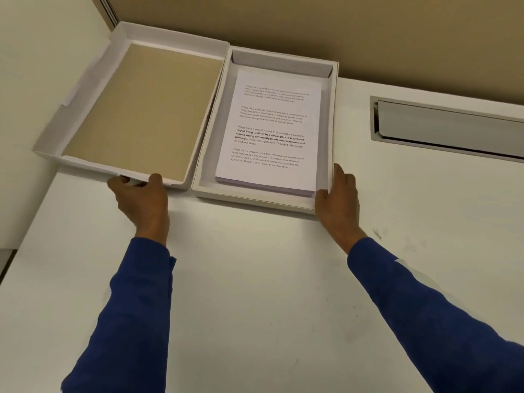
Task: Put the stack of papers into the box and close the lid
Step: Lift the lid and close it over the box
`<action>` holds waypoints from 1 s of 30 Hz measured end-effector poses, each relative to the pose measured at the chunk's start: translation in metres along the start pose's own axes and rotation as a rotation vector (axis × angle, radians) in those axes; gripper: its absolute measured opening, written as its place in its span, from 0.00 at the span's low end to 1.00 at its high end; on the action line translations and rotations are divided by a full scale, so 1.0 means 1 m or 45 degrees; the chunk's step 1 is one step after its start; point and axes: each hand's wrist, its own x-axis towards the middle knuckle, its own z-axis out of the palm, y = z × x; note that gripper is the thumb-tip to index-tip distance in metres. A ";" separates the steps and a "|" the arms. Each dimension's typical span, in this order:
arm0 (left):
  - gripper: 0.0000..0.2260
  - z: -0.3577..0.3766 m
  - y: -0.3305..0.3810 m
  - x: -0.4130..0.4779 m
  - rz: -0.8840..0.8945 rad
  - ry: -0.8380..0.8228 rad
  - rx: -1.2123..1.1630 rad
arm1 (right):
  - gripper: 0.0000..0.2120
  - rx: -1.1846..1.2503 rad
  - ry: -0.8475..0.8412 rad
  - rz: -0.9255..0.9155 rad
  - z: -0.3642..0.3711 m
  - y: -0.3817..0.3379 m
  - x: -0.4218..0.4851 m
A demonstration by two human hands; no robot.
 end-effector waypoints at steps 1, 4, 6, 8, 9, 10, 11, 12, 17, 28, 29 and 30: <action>0.18 0.001 0.000 -0.004 0.047 0.015 -0.040 | 0.28 -0.009 -0.004 -0.005 0.000 0.000 0.000; 0.23 0.001 -0.001 -0.016 0.152 0.013 -0.260 | 0.27 -0.021 -0.015 -0.014 -0.001 0.001 -0.002; 0.27 -0.002 -0.002 -0.024 0.196 -0.011 -0.380 | 0.28 -0.017 -0.023 -0.016 -0.002 0.003 -0.007; 0.30 -0.005 -0.003 -0.034 0.253 -0.050 -0.459 | 0.28 -0.017 -0.033 -0.014 -0.002 0.005 -0.012; 0.32 -0.007 -0.003 -0.039 0.290 -0.065 -0.464 | 0.29 -0.019 -0.038 -0.008 -0.003 0.006 -0.015; 0.34 -0.008 -0.004 -0.044 0.341 -0.077 -0.445 | 0.29 -0.017 -0.040 -0.002 -0.003 0.006 -0.018; 0.36 -0.010 -0.004 -0.049 0.405 -0.090 -0.414 | 0.28 -0.014 -0.040 -0.001 -0.004 0.007 -0.021; 0.37 -0.011 -0.003 -0.054 0.473 -0.108 -0.381 | 0.28 -0.008 -0.041 -0.003 -0.005 0.008 -0.024; 0.32 -0.014 0.007 -0.069 0.920 -0.225 -0.104 | 0.30 0.112 -0.084 0.062 -0.025 -0.002 -0.030; 0.33 0.006 -0.005 -0.087 1.591 -0.426 0.494 | 0.30 1.421 -0.285 0.320 -0.122 -0.086 -0.006; 0.32 0.007 -0.007 -0.087 1.632 -0.434 0.521 | 0.25 1.345 -0.278 0.342 -0.122 -0.084 -0.005; 0.31 0.008 -0.008 -0.087 1.668 -0.456 0.550 | 0.19 1.236 -0.254 0.357 -0.119 -0.081 -0.002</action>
